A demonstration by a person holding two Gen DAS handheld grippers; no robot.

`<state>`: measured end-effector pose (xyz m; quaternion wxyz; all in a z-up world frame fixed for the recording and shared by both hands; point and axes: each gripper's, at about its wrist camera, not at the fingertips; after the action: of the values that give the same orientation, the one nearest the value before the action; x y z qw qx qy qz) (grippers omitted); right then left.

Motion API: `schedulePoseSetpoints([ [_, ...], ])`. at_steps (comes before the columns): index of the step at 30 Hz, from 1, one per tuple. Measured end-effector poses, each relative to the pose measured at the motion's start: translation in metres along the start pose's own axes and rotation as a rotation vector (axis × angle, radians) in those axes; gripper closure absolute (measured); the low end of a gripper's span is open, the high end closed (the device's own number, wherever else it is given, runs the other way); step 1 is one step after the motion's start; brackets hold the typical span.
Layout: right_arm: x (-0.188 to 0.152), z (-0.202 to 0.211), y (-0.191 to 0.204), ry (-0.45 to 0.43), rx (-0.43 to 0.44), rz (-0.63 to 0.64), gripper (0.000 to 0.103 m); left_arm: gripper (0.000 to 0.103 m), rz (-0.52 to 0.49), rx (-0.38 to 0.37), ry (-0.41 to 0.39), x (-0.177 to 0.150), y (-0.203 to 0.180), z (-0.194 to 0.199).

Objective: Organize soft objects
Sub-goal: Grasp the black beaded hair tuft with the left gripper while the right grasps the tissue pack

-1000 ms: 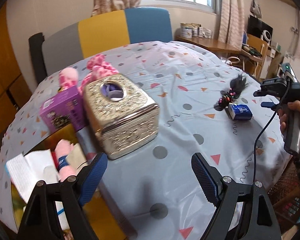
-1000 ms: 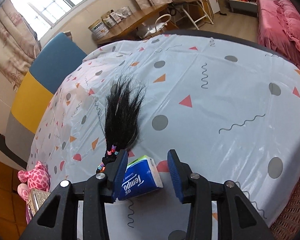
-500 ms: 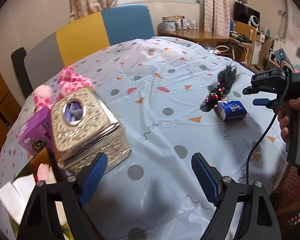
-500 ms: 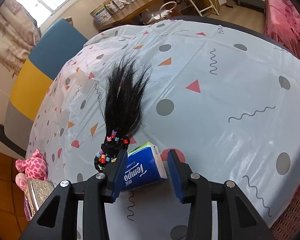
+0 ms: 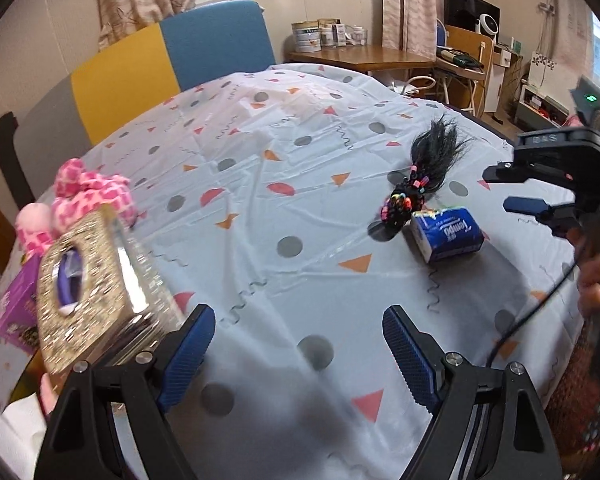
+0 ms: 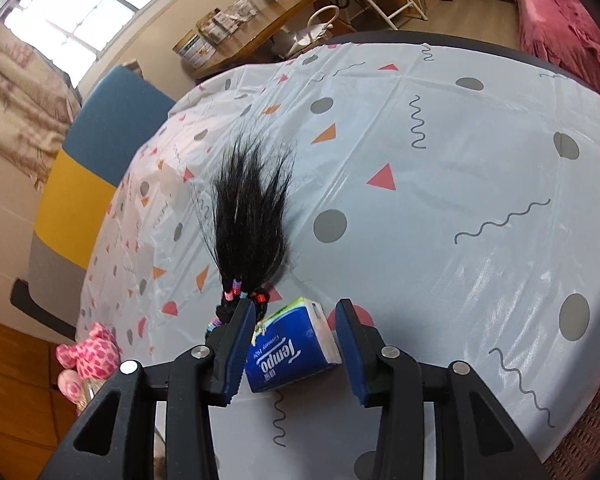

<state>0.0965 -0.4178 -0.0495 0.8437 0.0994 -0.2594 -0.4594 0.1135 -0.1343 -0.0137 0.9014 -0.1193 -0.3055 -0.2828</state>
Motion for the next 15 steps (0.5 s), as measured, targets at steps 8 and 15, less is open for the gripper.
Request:
schedulePoseSetpoints([
  [8,0.004,0.004,-0.011,0.003,0.073,-0.08,0.056,0.019,0.051,-0.089,0.035,0.039,0.005,-0.044],
  [15,0.005,0.006,-0.014,0.005,0.123,-0.108,0.055,0.019,0.04,-0.186,0.051,0.082,-0.008,-0.083],
])
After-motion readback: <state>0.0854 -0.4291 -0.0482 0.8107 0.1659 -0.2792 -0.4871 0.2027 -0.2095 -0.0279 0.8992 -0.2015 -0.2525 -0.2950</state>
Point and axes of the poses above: each gripper's, at about its wrist camera, not at the fingertips, and z roughly against the way its jaws point, y to its left, x to its top, and after that the axes turned 12 degrees about -x, right-handed
